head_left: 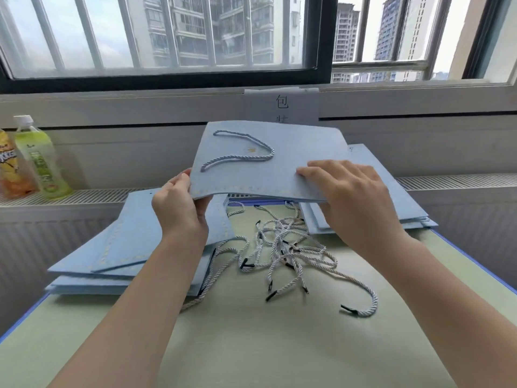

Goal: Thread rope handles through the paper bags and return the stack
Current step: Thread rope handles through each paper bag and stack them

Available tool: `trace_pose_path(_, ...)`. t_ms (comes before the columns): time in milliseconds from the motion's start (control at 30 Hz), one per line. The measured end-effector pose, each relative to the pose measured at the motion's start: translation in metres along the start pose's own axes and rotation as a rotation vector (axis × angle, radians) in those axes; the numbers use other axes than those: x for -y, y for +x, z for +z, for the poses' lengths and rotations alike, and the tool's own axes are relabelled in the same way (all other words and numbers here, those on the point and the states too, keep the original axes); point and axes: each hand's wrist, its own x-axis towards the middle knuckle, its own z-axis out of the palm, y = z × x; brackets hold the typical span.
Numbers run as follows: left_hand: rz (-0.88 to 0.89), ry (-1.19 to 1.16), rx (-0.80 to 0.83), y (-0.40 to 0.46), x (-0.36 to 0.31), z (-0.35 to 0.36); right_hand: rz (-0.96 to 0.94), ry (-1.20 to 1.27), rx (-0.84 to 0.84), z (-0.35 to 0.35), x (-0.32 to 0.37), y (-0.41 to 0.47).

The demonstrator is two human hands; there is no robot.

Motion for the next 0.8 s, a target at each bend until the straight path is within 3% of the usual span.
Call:
trace_pose_path(167,-0.043,-0.053,0.365,-0.003,-0.005,0.0,0.087,0.029,-0.328,-0.011,-0.008,0.003)
trace_pose_path(300,-0.062,0.215,0.49,-0.007,0.002,0.004,0.241,0.183,-0.371,-0.016,-0.012,0.006)
trace_pose_path(400,-0.128,0.297,0.531,-0.009,0.013,0.001,0.435,0.471,-0.367,-0.022,-0.008,0.01)
trace_pose_path(533,-0.088,0.267,0.652,-0.007,0.02,-0.002,0.558,0.888,-0.253,-0.023,-0.006,0.014)
trace_pose_path(600,-0.06,0.219,0.595,-0.006,0.018,-0.001,0.638,0.992,-0.113,-0.019,-0.011,0.014)
trace_pose_path(667,-0.093,0.188,0.546,-0.006,0.013,-0.001,0.696,0.904,0.027,-0.013,-0.018,0.013)
trace_pose_path(800,-0.203,0.232,0.672,-0.01,0.01,-0.002,0.81,0.729,0.197,-0.002,-0.031,0.009)
